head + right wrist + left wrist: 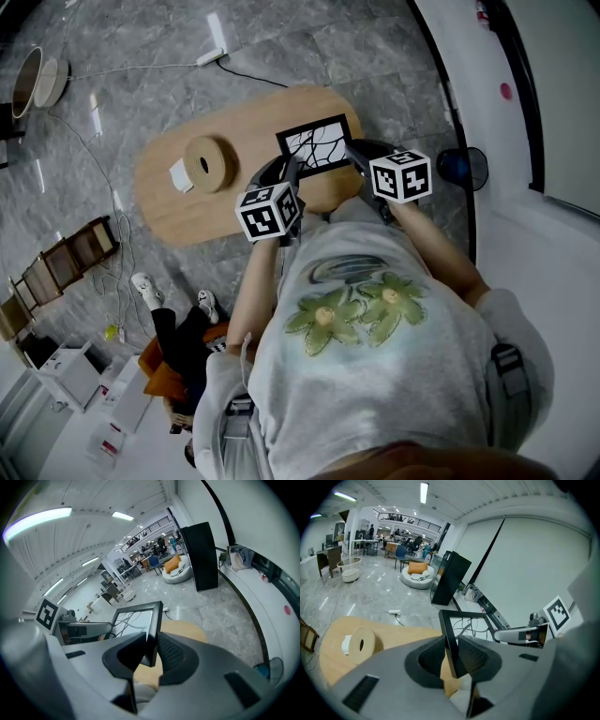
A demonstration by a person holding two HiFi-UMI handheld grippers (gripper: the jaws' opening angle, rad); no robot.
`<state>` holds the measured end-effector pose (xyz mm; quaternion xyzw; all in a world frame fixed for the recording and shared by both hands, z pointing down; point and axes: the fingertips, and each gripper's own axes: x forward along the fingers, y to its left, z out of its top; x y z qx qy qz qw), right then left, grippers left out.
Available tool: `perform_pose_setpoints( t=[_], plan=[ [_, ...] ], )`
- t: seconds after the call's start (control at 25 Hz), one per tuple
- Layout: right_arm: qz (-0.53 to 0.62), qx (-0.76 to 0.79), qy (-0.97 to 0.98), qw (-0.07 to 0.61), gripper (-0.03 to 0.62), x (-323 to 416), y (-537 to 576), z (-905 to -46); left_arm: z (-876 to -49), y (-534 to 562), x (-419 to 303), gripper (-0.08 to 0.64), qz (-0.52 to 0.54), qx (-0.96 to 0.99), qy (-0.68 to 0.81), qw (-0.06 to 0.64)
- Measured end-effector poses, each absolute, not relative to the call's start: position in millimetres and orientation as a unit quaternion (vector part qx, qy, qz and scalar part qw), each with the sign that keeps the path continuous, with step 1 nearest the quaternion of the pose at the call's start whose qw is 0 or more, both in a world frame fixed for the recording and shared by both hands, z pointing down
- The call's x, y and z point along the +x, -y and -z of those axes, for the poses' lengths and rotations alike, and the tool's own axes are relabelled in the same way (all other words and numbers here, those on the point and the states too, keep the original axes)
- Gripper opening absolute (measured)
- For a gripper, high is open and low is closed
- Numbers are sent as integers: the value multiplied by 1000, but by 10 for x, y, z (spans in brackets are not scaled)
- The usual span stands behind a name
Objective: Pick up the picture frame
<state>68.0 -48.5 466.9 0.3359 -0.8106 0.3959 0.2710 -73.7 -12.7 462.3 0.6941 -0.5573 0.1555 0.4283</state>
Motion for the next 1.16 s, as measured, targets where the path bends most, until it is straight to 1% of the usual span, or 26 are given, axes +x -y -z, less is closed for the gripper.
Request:
perform_pose_setpoints(
  t=[1.16],
  plan=[
    [-393, 330, 815, 268, 81, 658, 484, -4569, -4502, 113, -755, 98, -147, 696, 560, 425]
  ],
)
